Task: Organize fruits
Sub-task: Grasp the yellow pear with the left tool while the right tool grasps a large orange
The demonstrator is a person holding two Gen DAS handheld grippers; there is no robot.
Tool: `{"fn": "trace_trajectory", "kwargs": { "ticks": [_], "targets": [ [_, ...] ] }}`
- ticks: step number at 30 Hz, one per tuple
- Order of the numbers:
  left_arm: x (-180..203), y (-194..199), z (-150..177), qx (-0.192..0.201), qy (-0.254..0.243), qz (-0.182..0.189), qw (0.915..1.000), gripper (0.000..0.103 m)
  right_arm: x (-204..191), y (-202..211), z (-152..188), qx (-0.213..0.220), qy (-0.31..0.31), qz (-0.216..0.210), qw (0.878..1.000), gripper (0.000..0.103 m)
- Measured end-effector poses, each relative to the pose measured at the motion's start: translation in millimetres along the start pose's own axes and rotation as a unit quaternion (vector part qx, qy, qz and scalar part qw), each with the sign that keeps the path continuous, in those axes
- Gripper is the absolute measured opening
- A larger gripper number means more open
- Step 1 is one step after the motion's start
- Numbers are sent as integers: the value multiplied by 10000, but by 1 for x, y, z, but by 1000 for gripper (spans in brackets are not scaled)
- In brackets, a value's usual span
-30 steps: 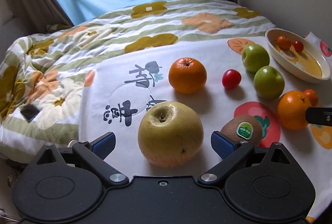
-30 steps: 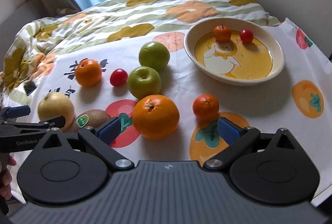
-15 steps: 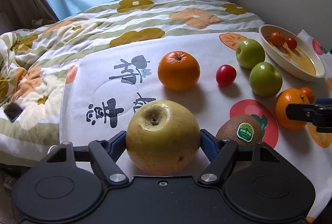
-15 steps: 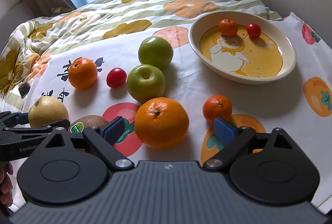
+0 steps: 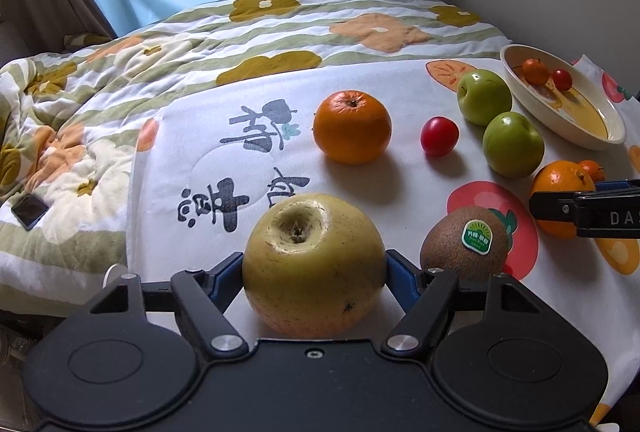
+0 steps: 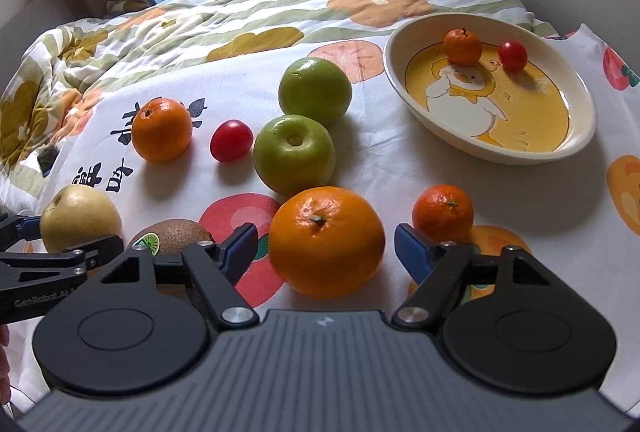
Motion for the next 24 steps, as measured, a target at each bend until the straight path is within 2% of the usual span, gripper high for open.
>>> {"fn": "trace_trajectory", "kwargs": {
  "ticks": [2,7,15,24],
  "targets": [
    [-1,2,2,-9,27,-28,10000,78,0,-1,0,-3,67,25,10000,89],
    [-4,9,10,-49,140,-102,9998,78,-1,-1,1,-38,267,-33,9996,78],
    [-5,37,17,51,371,-294,9989,78,-1,15,2,-5,462,-245,9986,77],
    [11,82,12,276,566,-447,9970,78,11,57,-6,183,617,-371,9972,77]
  ]
}}
Point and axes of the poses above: each gripper's, at about its wrist camera, not at the fingertips, and y roughly against the way its jaws point, x to its right, z to its underside, the point moved 6 cm from there along -y, roughly the way its jaws point, and after that the axes turned 8 degrees about -z, right-handed, at the moved point
